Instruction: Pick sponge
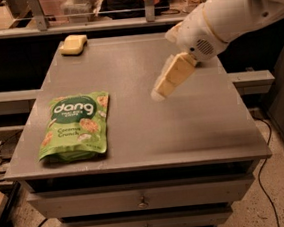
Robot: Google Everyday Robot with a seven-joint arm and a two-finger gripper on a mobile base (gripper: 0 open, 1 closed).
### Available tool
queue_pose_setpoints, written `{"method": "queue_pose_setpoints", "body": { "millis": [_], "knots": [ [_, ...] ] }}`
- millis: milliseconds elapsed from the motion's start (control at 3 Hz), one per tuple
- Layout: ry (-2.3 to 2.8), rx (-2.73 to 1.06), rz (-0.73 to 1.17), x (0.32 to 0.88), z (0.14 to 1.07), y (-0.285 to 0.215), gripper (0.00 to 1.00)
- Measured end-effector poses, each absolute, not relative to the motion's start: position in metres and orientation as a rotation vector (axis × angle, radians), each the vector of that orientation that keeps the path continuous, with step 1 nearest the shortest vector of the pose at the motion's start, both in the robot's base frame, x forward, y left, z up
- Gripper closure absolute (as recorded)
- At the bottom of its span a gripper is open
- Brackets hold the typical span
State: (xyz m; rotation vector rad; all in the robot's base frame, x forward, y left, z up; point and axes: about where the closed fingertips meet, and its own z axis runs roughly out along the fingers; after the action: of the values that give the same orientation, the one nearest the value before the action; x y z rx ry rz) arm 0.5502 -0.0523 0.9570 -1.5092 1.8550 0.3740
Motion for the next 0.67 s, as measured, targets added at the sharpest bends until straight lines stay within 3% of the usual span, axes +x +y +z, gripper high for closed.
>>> {"method": "queue_pose_setpoints", "body": {
  "millis": [667],
  "knots": [
    [1.735,-1.371,0.574,0.612,0.947,0.025,0.0]
  ]
}}
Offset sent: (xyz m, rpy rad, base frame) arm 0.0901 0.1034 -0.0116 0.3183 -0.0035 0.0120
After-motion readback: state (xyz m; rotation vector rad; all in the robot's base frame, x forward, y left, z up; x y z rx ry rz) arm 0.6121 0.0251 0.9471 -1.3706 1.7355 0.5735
